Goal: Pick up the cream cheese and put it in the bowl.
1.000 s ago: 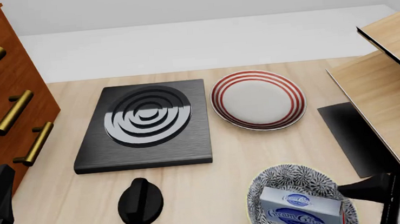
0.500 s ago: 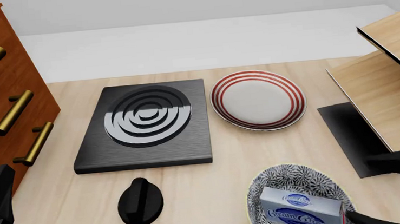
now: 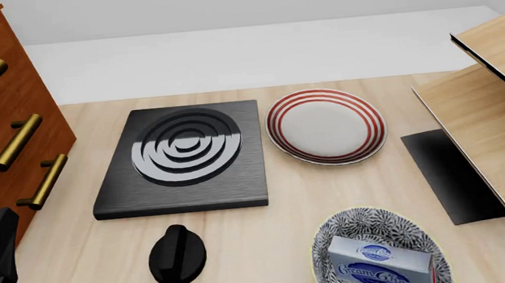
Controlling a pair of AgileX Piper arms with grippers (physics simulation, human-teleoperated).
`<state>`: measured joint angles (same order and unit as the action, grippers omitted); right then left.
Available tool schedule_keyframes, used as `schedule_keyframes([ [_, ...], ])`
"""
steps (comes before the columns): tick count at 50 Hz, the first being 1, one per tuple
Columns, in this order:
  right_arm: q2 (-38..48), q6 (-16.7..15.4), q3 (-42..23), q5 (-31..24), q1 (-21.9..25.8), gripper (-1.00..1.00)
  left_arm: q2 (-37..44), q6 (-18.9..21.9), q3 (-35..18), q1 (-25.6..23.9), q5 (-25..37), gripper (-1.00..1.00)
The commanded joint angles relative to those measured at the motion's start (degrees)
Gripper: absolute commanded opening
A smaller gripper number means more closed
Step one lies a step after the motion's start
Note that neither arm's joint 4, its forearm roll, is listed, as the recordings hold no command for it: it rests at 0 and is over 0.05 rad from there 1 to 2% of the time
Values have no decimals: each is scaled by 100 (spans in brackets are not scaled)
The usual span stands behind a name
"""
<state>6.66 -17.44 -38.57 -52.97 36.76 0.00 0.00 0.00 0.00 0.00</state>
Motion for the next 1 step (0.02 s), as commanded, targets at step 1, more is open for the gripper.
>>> schedule_keyframes([
  [1, -659, 334, -586, -576, -378, 100, 0, 0, 0, 0, 0, 100],
])
